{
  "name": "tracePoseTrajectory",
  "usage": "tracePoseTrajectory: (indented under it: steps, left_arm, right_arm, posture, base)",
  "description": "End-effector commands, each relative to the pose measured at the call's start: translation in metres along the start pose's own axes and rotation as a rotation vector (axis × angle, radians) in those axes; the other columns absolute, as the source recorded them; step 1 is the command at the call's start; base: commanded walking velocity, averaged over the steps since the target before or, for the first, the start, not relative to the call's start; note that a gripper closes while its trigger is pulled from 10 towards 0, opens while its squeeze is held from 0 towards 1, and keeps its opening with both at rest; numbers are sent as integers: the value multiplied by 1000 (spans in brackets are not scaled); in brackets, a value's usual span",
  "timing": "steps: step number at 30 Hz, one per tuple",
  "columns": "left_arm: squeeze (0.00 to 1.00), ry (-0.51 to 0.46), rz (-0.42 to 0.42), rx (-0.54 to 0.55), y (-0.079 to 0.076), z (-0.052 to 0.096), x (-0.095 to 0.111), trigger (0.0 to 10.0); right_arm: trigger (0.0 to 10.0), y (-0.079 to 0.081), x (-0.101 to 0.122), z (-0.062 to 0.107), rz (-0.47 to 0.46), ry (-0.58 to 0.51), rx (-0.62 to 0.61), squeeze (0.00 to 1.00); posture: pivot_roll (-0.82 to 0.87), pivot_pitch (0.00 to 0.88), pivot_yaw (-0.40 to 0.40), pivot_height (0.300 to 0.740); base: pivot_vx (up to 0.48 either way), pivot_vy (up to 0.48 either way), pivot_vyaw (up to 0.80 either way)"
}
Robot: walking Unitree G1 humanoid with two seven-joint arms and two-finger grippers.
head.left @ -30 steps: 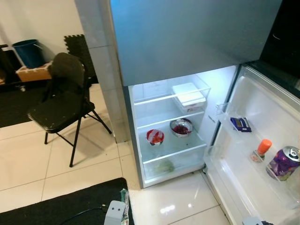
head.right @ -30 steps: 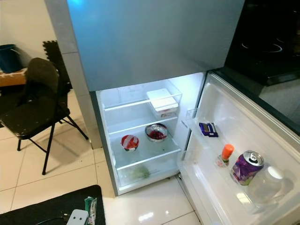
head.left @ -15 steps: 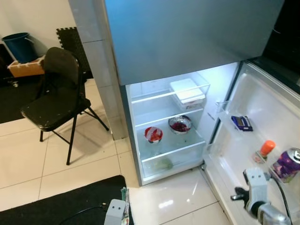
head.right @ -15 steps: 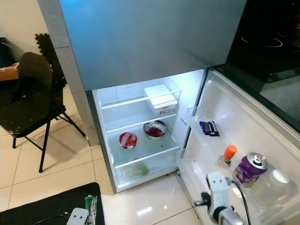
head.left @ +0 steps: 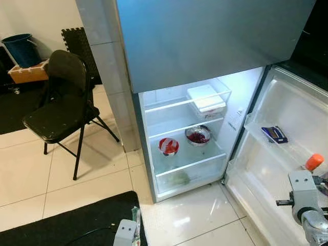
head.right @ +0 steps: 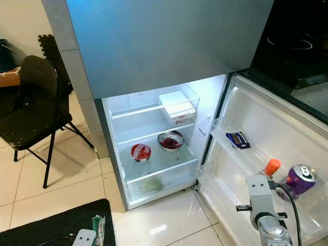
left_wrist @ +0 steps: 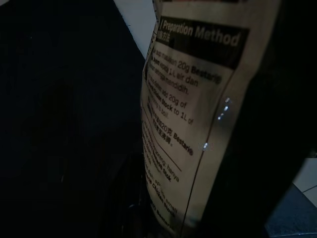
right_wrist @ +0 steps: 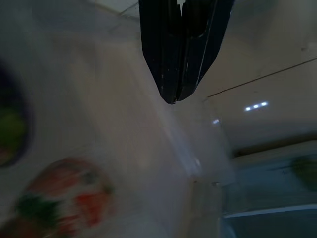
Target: Restocking fridge
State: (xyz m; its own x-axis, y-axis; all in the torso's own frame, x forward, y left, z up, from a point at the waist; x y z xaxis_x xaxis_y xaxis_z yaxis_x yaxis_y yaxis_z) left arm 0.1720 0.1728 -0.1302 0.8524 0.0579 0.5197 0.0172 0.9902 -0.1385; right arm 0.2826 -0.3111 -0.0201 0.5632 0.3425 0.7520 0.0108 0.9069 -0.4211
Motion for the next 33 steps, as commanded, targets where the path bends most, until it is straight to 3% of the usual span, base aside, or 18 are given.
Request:
tracePoseTrajectory:
  steps: [1, 4, 7, 10, 11, 14, 16, 33]
  left_arm:
    - [0, 43, 14, -10, 0, 2, -13, 10000]
    - [0, 40, 17, -13, -1, 2, -12, 10000]
    - [0, 38, 20, -17, -2, 1, -11, 10000]
    - [0, 39, 23, -20, -3, 1, -12, 10000]
    - [0, 39, 23, -20, -3, 1, -12, 10000]
    - [0, 42, 25, -19, -3, 2, -13, 10000]
    - [0, 44, 22, -13, -1, 2, -14, 10000]
    - [0, 25, 11, -7, 1, 1, -7, 10000]
  right_arm:
    - [10000, 20, -16, 4, -24, 50, 83, 0]
    - [10000, 47, -44, 15, -38, 146, 194, 0]
    - [10000, 59, -69, 26, -28, 234, 227, 0]
    - [10000, 63, -104, 44, -31, 359, 214, 0]
    - [10000, 63, -104, 44, -31, 359, 214, 0]
    - [10000, 62, -131, 60, -43, 463, 186, 0]
    - [10000, 62, -148, 73, -102, 523, 172, 0]
    - [10000, 65, -159, 82, -97, 571, 166, 0]
  posture:
    - [-68, 0, -12, 740]
    - [-65, 0, -15, 740]
    - [-63, 0, -15, 740]
    - [-60, 0, -17, 740]
    - [-60, 0, -17, 740]
    - [-62, 0, -14, 740]
    - [-64, 0, -11, 740]
    - [-68, 0, -2, 740]
  base:
    - [0, 0, 0]
    - [0, 0, 0]
    - [0, 0, 0]
    - [0, 0, 0]
    - [0, 0, 0]
    - [0, 0, 0]
    - [0, 0, -781]
    - [0, 0, -800]
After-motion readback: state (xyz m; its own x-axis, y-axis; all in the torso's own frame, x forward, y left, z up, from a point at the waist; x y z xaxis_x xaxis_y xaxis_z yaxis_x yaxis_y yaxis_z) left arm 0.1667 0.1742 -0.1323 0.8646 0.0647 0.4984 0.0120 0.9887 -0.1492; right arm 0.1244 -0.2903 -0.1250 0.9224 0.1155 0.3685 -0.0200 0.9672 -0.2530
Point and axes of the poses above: a point about 5 cm out from each wrist's last joint towards the gripper, its own z axis pointing back from the gripper into the wrist, its own x axis along the axis of the wrist's last joint, y = z × x, the point moved 4 cm from there along -z, pointing out of the wrist towards the gripper, and after that the axes turned 10 degrees about z, right-handed, at the moved point
